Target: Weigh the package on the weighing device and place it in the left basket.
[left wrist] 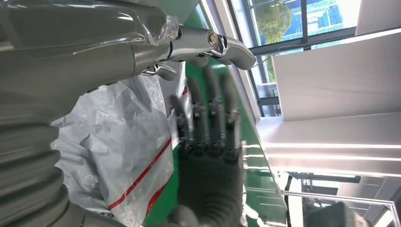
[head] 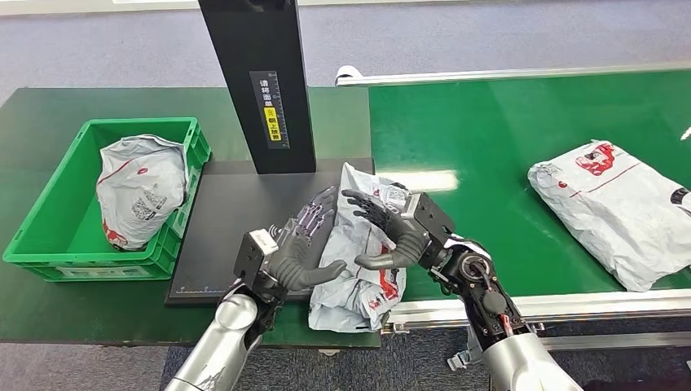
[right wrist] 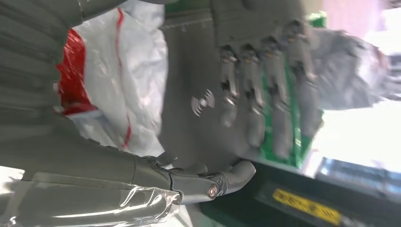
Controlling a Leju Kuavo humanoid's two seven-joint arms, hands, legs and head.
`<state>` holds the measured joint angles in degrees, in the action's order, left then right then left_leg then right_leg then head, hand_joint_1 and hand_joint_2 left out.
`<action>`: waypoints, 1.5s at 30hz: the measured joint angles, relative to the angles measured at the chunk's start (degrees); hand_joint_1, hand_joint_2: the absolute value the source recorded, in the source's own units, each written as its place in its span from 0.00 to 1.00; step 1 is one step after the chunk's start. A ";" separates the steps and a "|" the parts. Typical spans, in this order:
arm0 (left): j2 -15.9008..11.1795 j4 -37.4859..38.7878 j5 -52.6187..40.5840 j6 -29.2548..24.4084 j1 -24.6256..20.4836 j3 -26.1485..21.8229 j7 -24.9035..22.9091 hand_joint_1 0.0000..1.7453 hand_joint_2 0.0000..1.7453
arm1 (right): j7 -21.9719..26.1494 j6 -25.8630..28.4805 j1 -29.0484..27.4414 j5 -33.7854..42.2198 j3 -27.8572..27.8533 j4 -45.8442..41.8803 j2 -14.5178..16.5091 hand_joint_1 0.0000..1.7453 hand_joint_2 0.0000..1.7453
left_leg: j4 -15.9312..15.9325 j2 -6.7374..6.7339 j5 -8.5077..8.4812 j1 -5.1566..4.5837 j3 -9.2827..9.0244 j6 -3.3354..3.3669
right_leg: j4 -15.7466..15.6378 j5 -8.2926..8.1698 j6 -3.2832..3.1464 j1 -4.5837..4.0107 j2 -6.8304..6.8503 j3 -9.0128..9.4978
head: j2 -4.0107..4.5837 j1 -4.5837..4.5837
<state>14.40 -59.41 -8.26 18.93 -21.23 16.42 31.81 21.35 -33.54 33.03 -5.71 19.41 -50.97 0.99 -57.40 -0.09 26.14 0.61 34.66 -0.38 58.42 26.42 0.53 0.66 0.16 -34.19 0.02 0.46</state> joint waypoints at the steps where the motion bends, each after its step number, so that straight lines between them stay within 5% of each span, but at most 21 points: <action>1: -0.04 0.00 -0.67 0.02 0.00 0.04 -0.18 0.00 1.00 | 0.61 0.94 0.10 0.61 -0.09 -0.01 0.03 0.00 1.00 | 0.00 0.00 0.00 0.00 0.00 0.00 | 0.00 0.00 0.00 0.00 0.00 0.00 | 0.00 0.01; 10: -0.09 -1.04 -4.84 0.80 0.60 1.00 -0.08 0.00 1.00 | 6.92 21.86 -1.23 -0.05 -4.79 -7.42 1.76 0.00 1.00 | 0.00 0.01 0.00 0.00 0.00 0.00 | 0.00 0.00 0.00 0.00 0.00 -0.01 | 0.00 0.01; 31: 0.29 -4.29 -8.43 -0.25 1.11 2.99 2.78 0.00 1.00 | 10.17 23.03 -6.33 3.60 -10.64 -20.44 2.99 0.00 1.00 | 0.00 0.00 0.01 0.00 0.00 0.00 | -0.01 0.00 0.00 0.00 0.00 -0.01 | 0.01 0.00; 38: 0.76 -2.78 -24.54 -6.44 0.11 11.69 -6.31 0.00 1.00 | 9.60 24.73 -6.61 4.78 -11.98 -20.79 3.44 0.00 1.00 | -0.01 0.00 0.01 -0.02 0.00 0.01 | -0.02 0.01 0.01 0.03 0.00 -0.01 | 0.00 0.01; 45: 1.80 7.70 -29.42 -5.34 -3.74 16.51 -9.99 0.00 1.00 | 9.21 25.88 -6.70 4.80 -12.02 -20.38 3.92 0.00 1.00 | 0.00 -0.01 0.00 -0.01 -0.02 0.00 | -0.01 0.00 0.00 0.02 0.00 -0.01 | 0.01 -0.01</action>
<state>16.20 -51.71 -37.68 13.59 -24.96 32.93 21.82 30.56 -7.66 26.33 -0.90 7.39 -71.35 4.91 -57.40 -0.10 26.14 0.60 34.63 -0.38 58.41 26.42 0.53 0.68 0.16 -34.19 0.02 0.46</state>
